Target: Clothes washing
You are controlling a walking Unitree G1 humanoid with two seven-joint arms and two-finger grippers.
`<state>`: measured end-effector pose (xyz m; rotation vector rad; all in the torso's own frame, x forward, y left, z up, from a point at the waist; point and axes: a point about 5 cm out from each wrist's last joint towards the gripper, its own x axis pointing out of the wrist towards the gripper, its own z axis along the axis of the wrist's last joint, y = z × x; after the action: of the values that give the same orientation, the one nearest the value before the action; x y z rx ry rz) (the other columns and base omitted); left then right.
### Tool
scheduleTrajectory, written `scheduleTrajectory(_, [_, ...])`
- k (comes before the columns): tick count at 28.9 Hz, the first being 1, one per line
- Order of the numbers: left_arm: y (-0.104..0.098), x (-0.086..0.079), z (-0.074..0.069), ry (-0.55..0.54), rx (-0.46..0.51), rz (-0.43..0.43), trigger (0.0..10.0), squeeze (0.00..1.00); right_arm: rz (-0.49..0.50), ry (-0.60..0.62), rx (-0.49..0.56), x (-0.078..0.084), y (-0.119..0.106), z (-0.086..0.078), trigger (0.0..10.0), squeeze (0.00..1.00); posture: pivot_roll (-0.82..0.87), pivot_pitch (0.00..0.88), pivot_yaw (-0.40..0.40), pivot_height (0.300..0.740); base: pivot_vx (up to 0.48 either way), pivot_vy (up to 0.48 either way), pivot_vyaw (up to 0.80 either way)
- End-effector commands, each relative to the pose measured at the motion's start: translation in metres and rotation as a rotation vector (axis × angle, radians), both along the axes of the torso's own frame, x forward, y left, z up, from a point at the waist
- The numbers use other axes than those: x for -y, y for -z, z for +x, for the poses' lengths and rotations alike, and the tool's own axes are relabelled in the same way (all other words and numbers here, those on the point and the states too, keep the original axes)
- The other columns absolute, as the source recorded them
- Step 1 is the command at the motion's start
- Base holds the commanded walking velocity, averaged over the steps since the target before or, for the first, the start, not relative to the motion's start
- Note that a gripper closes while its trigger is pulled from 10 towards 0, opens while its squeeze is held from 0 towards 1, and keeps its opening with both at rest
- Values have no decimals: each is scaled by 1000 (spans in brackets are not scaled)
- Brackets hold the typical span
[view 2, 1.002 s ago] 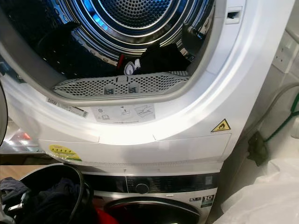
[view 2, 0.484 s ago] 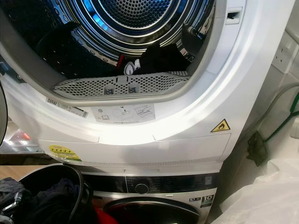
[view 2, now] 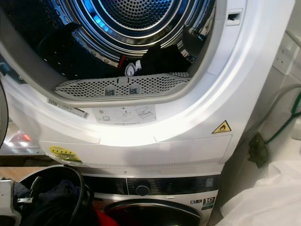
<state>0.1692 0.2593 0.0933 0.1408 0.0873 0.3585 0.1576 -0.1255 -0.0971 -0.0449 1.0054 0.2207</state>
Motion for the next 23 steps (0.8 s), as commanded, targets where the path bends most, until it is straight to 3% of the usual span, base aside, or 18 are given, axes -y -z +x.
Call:
scheduleTrajectory(1, [4, -11, -6, -99, 1, -67, 10000, 0, 5, -18, -9, -4, 0, -1, 10000, 0, 131, 0, 134, 740, 0, 0, 0])
scheduleTrajectory(7, [13, -34, -8, -268, 3, -221, 10000, 0, 11, -10, -10, -6, 1, -2, 10000, 0, 123, 0, 142, 740, 0, 0, 0])
scheduleTrajectory(13, [20, -37, -2, -282, -7, -310, 10000, 0, 12, -10, -8, -7, 0, -1, 10000, 0, 123, 0, 147, 740, 0, 0, 0])
scheduleTrajectory(14, [21, -37, 0, -283, 4, -343, 10000, 482, 13, -8, -8, -7, 0, -1, 10000, 0, 123, 0, 148, 740, 0, 0, 0])
scheduleTrajectory(16, [22, -37, 2, -287, 19, -377, 10000, 482, 14, -7, -8, -8, 0, -1, 10000, 0, 123, 0, 148, 740, 0, 0, 0])
scheduleTrajectory(17, [24, -36, 5, -288, -14, -358, 10000, 1000, 15, -4, -8, -8, 0, -1, 10000, 0, 121, 0, 150, 740, 0, 0, 0])
scheduleTrajectory(23, [29, -27, 9, -262, -24, -398, 10000, 1000, 15, 1, -7, -7, 0, -1, 10000, 0, 113, 0, 150, 740, 0, 0, 0])
